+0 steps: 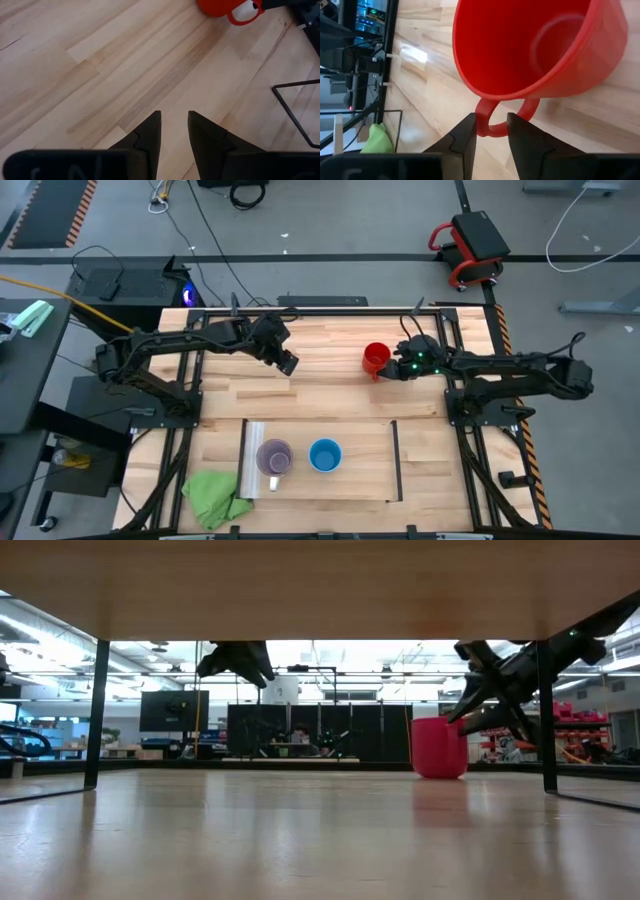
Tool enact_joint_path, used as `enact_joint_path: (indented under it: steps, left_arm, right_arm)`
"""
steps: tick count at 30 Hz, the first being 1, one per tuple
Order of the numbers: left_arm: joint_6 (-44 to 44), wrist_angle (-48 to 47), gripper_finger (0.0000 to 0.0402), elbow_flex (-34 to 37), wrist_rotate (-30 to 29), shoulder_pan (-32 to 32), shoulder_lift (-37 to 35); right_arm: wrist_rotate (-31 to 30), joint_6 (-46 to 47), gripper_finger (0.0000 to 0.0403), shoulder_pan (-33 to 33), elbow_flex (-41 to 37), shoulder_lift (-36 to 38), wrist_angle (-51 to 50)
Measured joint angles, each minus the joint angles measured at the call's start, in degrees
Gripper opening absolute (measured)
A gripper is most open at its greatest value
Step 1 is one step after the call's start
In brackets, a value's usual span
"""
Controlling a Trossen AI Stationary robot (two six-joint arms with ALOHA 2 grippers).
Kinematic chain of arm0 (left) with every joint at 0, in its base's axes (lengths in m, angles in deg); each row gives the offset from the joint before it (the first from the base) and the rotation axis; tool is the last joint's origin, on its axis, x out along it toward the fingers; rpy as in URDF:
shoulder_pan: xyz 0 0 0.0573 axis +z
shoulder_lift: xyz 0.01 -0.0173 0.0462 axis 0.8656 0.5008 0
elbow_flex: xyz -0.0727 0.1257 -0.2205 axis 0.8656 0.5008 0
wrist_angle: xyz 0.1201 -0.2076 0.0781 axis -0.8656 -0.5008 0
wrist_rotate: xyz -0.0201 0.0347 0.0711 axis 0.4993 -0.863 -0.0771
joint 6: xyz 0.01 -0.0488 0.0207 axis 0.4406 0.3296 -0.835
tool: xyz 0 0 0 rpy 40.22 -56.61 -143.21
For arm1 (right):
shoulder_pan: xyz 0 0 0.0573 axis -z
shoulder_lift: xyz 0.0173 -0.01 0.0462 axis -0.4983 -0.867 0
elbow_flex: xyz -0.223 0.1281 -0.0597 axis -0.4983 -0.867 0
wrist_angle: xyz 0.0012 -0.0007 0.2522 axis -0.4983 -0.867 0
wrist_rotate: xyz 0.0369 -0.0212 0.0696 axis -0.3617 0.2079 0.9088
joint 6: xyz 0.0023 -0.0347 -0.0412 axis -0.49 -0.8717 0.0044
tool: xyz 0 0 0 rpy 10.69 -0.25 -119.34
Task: Stack small to large cups/mugs on shelf
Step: Put the red mug on the shelf
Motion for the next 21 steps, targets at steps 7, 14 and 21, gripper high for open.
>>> enact_joint_path:
  steps: [7, 14, 21]
  left_arm:
    - [0.0, 0.0, 0.0105, 0.0, 0.0, 0.0, 0.0]
    - [0.0, 0.0, 0.0105, 0.0, 0.0, 0.0, 0.0]
    - [0.0, 0.5, 0.0105, 0.0, 0.0, 0.0, 0.0]
  right_arm:
    - [0.0, 0.6, 0.0114, 0.0, 0.0, -2.1, 4.2]
    - [0.3, 2.2, 0.0112, 0.0, 0.0, -3.7, 5.3]
    - [0.4, 3.3, 0.0111, 0.0, 0.0, -4.1, 7.1]
